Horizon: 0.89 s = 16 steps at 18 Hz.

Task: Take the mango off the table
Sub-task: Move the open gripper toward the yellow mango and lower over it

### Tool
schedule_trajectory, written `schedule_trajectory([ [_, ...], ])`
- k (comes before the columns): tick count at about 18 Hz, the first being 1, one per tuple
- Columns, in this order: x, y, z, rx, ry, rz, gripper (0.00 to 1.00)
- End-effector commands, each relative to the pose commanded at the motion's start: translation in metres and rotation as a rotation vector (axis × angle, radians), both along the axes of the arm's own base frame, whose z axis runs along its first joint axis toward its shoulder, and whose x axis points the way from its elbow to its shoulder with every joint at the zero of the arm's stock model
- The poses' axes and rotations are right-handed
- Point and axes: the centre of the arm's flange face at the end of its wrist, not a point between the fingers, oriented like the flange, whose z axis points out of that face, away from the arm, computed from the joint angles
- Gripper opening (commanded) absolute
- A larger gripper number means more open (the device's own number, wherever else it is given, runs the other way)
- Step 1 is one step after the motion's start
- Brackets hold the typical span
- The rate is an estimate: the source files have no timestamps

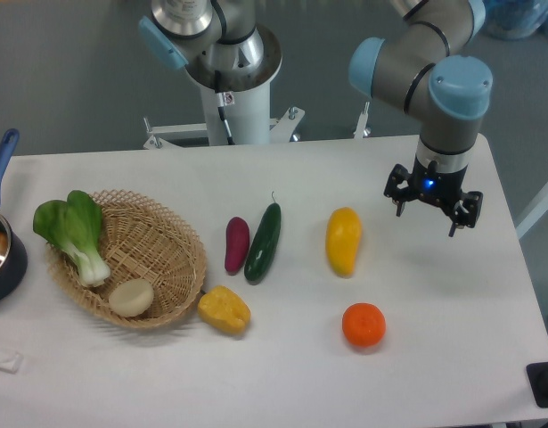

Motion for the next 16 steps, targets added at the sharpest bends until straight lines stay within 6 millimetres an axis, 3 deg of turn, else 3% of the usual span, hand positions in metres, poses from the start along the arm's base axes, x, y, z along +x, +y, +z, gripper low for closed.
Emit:
schedule_trajectory([
  [6,0.005,-0.001,-0.002,0.001,-0.007,0.007,1.0],
  [10,0.016,-0.009,-0.022,-0.05,0.006,0.053,1.0],
  [12,0.027,-0.007,-0.034,-0.06,-0.015,0.101,1.0],
  [14,0.044,0.01,-0.041,-0.071,-0.036,0.097,1.0],
  [16,0.061,0.01,-0.051,-0.074,-0.065,0.152,1.0],
])
